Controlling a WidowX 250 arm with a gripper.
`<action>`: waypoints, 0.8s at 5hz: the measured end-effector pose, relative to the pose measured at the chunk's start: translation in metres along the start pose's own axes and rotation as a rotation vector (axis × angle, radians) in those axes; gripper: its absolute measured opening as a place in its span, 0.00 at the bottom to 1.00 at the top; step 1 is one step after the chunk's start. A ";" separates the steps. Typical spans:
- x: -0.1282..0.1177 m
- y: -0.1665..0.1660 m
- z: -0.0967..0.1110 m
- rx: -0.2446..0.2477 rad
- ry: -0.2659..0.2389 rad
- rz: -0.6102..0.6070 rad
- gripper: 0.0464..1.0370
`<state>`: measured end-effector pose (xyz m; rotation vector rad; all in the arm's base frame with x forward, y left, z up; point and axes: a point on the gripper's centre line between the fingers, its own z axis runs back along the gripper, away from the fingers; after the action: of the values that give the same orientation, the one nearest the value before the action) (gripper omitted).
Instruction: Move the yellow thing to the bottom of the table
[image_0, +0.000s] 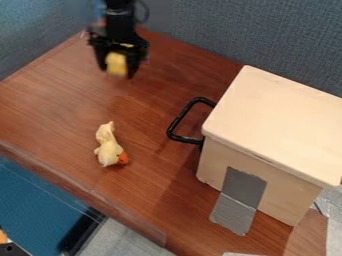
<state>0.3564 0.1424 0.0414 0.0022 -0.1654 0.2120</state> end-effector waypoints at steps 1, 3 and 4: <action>-0.037 0.020 0.003 0.042 0.028 -0.038 0.73; -0.113 0.058 0.000 0.159 0.092 -0.050 0.73; -0.130 0.069 -0.005 0.188 0.114 -0.038 0.73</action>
<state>0.2172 0.1829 0.0139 0.1794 -0.0315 0.1882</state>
